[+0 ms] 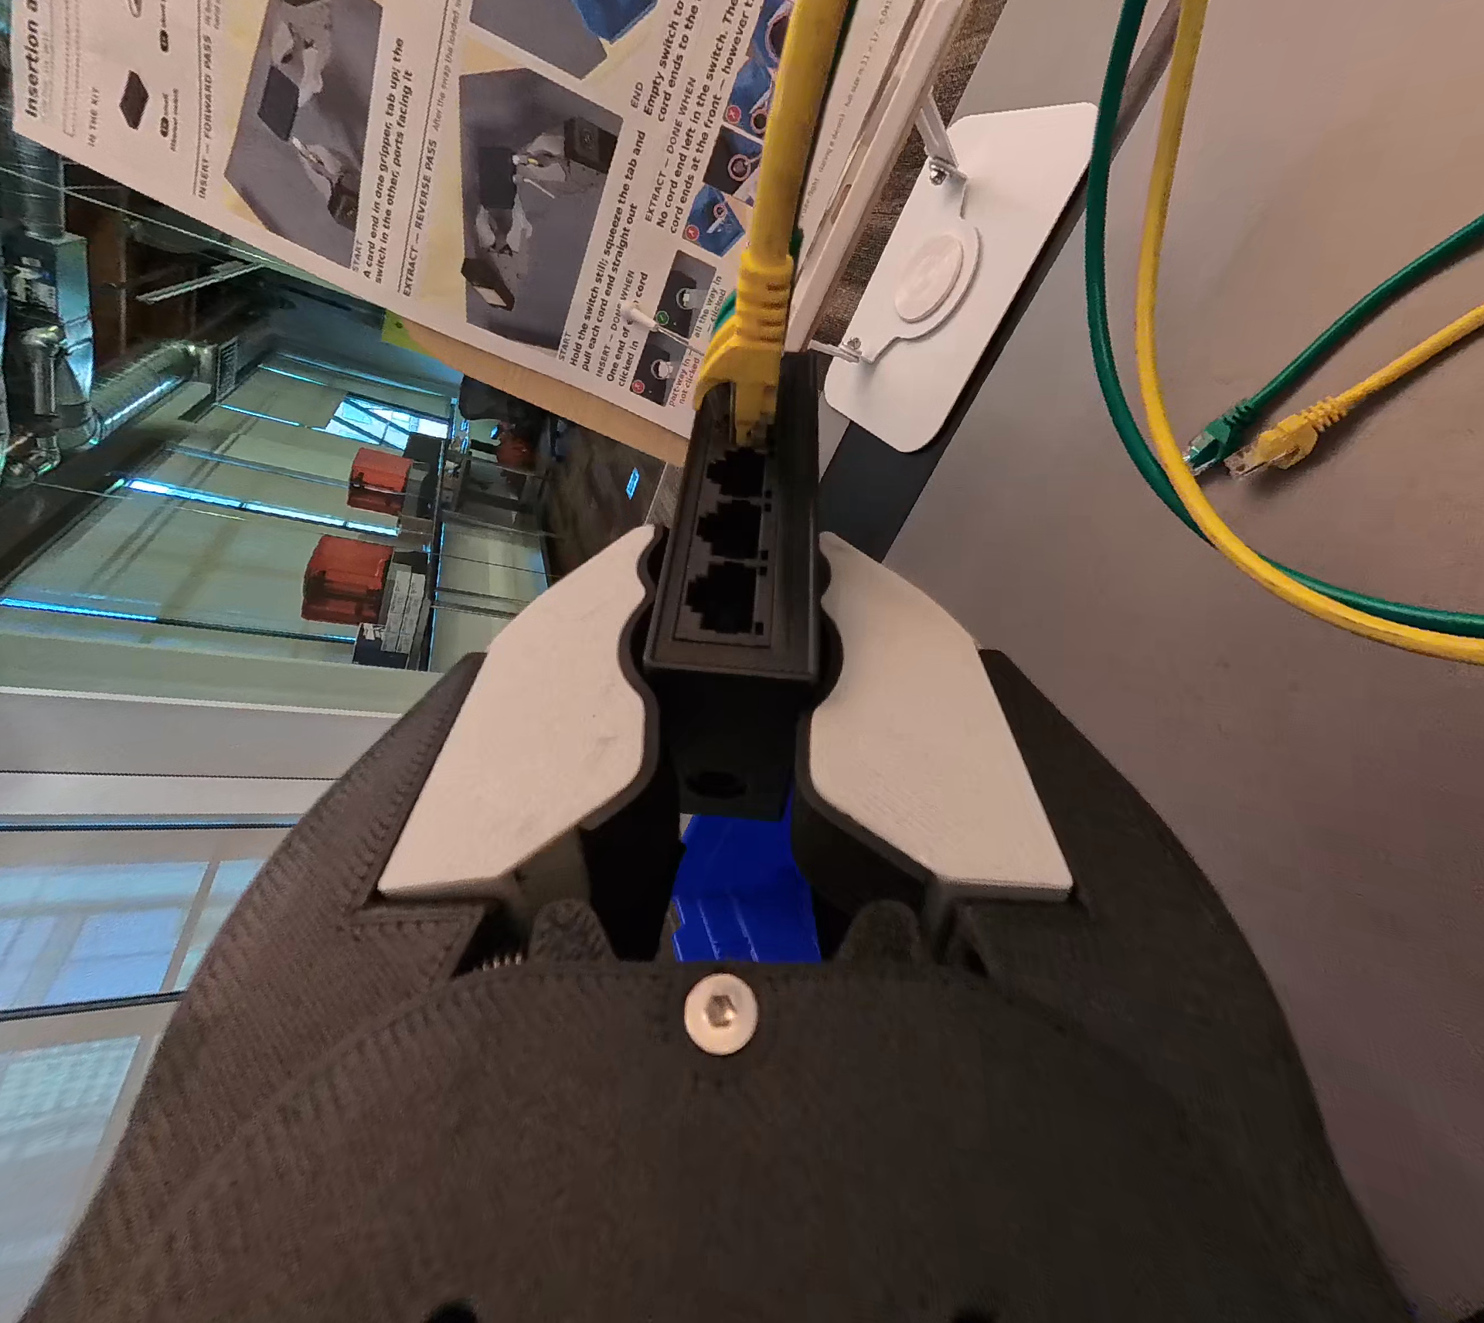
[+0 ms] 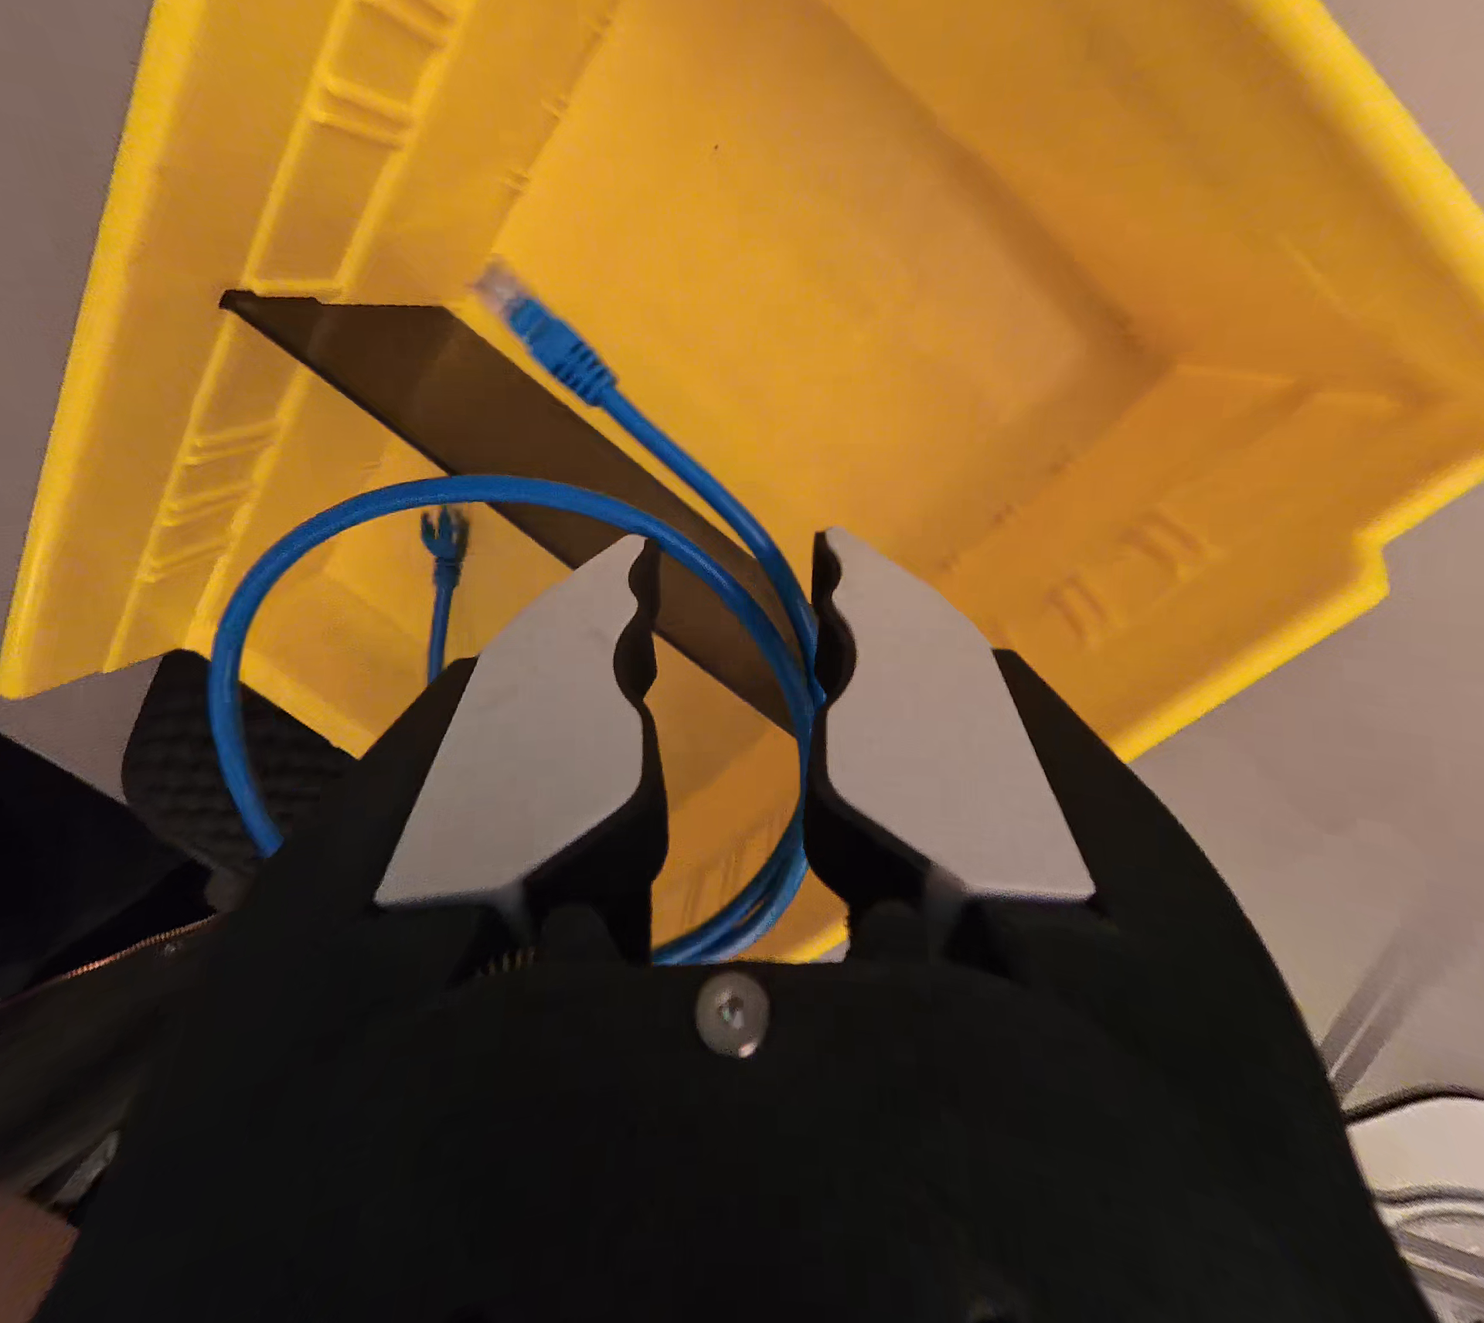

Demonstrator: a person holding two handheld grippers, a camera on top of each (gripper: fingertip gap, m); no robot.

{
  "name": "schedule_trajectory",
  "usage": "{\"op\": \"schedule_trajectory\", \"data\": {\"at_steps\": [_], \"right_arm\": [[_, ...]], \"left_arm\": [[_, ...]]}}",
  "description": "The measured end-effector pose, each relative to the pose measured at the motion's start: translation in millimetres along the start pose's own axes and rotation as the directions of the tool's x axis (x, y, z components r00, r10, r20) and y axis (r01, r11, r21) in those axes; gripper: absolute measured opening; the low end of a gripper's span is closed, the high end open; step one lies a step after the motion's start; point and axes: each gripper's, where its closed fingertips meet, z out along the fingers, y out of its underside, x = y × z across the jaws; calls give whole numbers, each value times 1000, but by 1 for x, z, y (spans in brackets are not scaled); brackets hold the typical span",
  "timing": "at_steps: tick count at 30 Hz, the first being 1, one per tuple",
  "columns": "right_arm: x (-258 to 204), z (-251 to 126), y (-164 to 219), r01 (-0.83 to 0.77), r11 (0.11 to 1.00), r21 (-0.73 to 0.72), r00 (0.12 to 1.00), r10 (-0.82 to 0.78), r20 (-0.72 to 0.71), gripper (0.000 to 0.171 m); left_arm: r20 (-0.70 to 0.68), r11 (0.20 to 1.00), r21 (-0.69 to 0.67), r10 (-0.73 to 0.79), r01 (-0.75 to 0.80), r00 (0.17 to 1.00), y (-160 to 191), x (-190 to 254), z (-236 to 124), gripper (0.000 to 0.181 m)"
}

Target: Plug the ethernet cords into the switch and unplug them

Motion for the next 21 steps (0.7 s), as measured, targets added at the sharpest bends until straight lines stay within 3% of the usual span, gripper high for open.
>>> {"op": "schedule_trajectory", "data": {"at_steps": [5,7,10,11,13,16,18,21], "right_arm": [[-10,5,13,-25,996,-84,994,33,104,33],[-12,2,11,-18,998,-57,990,26,136,32],[-4,1,16,-4,999,-47,995,8,99,33],[-4,1,19,-24,998,-61,993,30,114,21],[-6,1,21,-46,997,-69,988,55,143,14],[-10,-3,20,51,999,-12,992,-50,117,6],[-8,-8,14,96,995,40,994,-98,56,9],[-15,-19,5,143,986,85,989,-146,34,31]], "left_arm": [[-4,1000,-8,6,-6,1000,0,2,3,31],[-4,1000,-8,9,-9,1000,0,3,3,31],[-4,1000,-6,13,-13,1000,-2,3,3,31],[-5,1000,-5,14,-14,1000,-2,4,3,31],[-5,1000,-3,18,-18,1000,-3,5,2,31],[-5,1000,3,19,-19,1000,-5,5,1,30],[-5,1000,5,18,-18,1000,-5,5,1,30],[-8,1000,6,26,-26,1000,-7,7,0,30]]}}
